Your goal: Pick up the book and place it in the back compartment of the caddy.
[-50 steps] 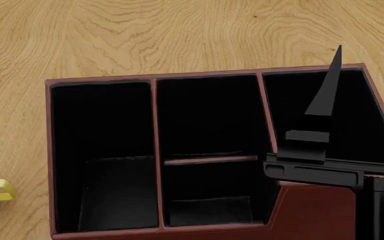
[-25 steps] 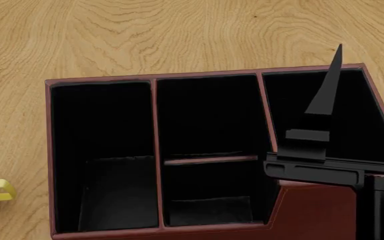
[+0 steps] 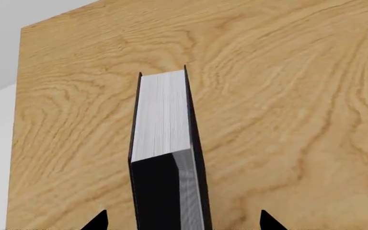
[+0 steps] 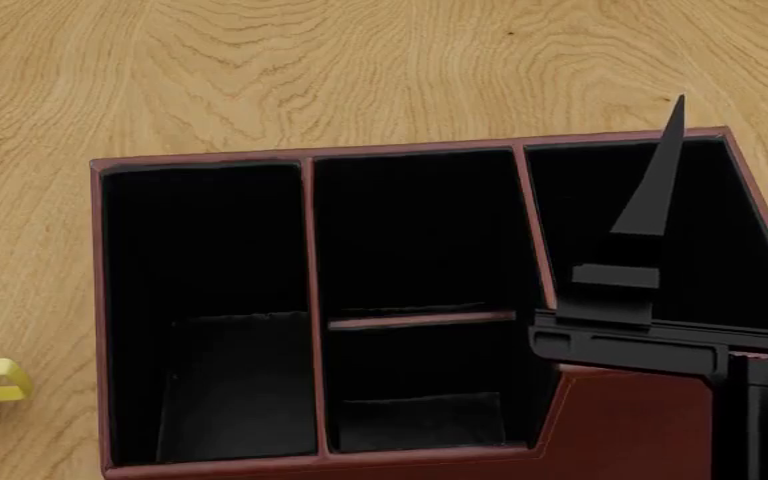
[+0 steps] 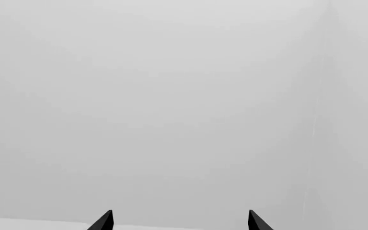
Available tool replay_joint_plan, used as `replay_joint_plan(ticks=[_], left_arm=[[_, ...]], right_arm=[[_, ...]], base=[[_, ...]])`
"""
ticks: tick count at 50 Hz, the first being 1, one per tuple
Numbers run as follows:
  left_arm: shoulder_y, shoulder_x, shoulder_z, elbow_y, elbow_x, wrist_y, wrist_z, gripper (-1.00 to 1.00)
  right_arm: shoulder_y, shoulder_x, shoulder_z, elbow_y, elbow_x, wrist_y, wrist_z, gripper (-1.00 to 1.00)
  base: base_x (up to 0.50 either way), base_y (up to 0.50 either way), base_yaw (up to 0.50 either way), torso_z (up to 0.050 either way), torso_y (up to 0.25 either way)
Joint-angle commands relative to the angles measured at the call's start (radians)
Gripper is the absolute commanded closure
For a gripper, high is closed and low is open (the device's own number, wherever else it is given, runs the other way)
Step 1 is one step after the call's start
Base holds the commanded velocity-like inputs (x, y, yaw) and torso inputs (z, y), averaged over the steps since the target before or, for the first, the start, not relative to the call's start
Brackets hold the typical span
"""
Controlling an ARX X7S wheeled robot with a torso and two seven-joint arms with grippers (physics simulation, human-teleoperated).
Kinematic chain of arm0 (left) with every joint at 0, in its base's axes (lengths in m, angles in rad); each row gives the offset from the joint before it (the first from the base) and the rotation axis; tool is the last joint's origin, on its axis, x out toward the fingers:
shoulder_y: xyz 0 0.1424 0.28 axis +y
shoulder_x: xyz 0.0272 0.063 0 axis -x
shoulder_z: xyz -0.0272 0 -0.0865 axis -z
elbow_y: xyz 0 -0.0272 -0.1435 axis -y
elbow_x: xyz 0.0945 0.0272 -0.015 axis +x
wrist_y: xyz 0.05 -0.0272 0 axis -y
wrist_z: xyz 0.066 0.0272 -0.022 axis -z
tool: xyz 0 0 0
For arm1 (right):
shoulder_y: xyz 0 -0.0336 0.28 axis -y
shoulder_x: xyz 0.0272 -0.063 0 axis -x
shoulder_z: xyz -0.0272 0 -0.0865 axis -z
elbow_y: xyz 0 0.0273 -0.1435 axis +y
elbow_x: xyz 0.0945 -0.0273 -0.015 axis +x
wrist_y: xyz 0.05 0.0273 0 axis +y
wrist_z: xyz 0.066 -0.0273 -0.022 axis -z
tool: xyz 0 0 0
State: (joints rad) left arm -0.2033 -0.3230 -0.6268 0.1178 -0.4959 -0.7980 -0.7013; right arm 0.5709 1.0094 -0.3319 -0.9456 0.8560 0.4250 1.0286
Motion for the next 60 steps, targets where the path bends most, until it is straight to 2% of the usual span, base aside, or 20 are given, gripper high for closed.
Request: replay_joint_plan(ticks=[1,2,16,24,39,49,60], left_arm=[[0.005,0.001,-0.001,-0.003,0.004,0.012,-0.001,-1.00],[0.005,0.002,-0.003,-0.004,0.002,0.014,0.000,1.00],[0.003,-0.002,0.007,-0.066,0.027,0.087,0.026,1.00],[0.015,0.003,-0.015,0.025,0.009,0.057,-0.003,1.00],[0.008,-0.036,-0.010,0.193,-0.018,0.000,-0.024,1.00],[-0.012,-0.055,-0.006,0.226,-0.029,-0.013,-0.025,1.00],[-0.023,-0.098,0.052,0.248,-0.018,0.011,0.020,1.00]], right_arm=[[-0.001,0.003,-0.002,-0.001,0.000,-0.002,0.002,-1.00],[0.000,0.003,-0.003,-0.001,0.000,-0.001,0.002,-1.00],[0.004,0.002,-0.009,-0.001,0.000,0.002,0.004,-1.00],[0.008,0.004,-0.011,-0.004,0.003,0.003,0.008,-1.00],[-0.001,0.018,-0.003,-0.015,0.013,-0.007,0.018,-1.00],[0.000,0.020,-0.001,-0.010,0.014,-0.016,0.015,-1.00],[-0.009,0.023,-0.002,-0.003,0.007,-0.027,0.012,-1.00]], base=[[0.00,0.00,0.00,0.000,0.000],[0.00,0.00,0.00,0.000,0.000],[0.00,0.00,0.00,0.000,0.000],[0.00,0.00,0.00,0.000,0.000],[0.00,0.00,0.00,0.000,0.000],[0.00,0.00,0.00,0.000,0.000],[0.00,0.00,0.00,0.000,0.000]])
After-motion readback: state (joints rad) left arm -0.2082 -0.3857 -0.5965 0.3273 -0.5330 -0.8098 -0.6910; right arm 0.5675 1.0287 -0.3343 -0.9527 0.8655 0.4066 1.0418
